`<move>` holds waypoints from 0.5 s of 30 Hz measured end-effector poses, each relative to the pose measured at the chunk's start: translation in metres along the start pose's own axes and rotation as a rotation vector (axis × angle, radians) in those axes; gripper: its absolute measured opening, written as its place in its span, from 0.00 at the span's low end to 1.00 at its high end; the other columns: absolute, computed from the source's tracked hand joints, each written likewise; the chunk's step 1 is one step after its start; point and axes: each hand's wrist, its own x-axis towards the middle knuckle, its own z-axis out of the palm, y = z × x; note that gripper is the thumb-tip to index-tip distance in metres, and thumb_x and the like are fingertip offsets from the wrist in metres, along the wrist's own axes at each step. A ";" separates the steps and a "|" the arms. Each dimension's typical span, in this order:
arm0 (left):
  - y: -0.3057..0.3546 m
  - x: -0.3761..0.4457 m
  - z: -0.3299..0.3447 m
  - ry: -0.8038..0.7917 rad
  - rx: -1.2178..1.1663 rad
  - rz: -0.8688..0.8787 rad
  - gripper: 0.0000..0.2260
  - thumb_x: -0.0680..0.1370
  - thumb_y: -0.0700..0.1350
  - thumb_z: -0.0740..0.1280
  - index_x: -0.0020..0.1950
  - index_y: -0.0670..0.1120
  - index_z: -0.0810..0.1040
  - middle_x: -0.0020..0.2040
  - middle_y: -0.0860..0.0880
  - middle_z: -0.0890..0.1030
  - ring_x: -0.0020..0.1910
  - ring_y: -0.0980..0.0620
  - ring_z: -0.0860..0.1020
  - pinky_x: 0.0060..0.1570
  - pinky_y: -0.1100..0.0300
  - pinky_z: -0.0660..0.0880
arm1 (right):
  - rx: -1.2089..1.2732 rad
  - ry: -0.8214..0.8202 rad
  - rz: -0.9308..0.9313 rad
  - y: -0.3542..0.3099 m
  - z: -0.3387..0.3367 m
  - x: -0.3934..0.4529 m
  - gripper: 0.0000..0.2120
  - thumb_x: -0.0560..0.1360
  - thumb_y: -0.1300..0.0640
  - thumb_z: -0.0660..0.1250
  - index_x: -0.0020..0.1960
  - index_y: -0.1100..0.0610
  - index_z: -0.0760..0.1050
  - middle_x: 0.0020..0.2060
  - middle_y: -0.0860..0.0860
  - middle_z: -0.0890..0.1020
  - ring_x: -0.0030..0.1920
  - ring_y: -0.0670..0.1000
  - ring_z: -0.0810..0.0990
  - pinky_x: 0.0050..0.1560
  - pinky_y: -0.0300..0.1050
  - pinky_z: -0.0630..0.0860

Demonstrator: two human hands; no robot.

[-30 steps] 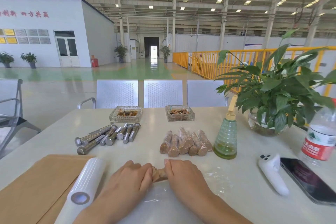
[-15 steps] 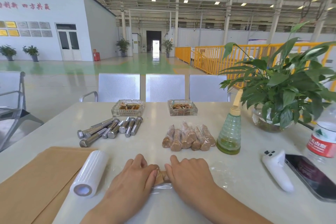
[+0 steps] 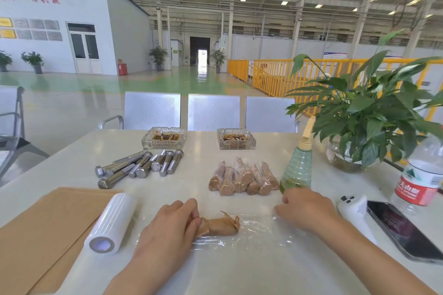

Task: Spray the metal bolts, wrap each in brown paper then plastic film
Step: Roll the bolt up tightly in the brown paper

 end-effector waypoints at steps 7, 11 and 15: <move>0.001 -0.001 0.001 0.011 0.011 -0.006 0.04 0.82 0.55 0.60 0.49 0.58 0.66 0.46 0.60 0.74 0.50 0.57 0.71 0.47 0.51 0.76 | 0.319 -0.157 0.094 0.005 -0.001 0.006 0.08 0.76 0.58 0.63 0.49 0.58 0.79 0.44 0.53 0.84 0.43 0.55 0.83 0.46 0.43 0.79; 0.002 -0.003 0.001 0.018 0.027 -0.014 0.04 0.82 0.56 0.60 0.50 0.59 0.66 0.46 0.60 0.73 0.50 0.56 0.70 0.46 0.53 0.76 | 0.564 -0.202 0.066 0.007 0.000 0.000 0.06 0.77 0.60 0.64 0.40 0.57 0.73 0.33 0.57 0.80 0.28 0.54 0.72 0.30 0.40 0.68; 0.005 -0.003 0.000 0.017 0.023 -0.043 0.04 0.82 0.56 0.60 0.50 0.59 0.66 0.47 0.60 0.73 0.51 0.57 0.70 0.44 0.55 0.75 | 0.673 -0.249 0.104 0.011 -0.003 -0.007 0.08 0.74 0.66 0.68 0.37 0.59 0.72 0.27 0.56 0.72 0.28 0.54 0.71 0.32 0.41 0.69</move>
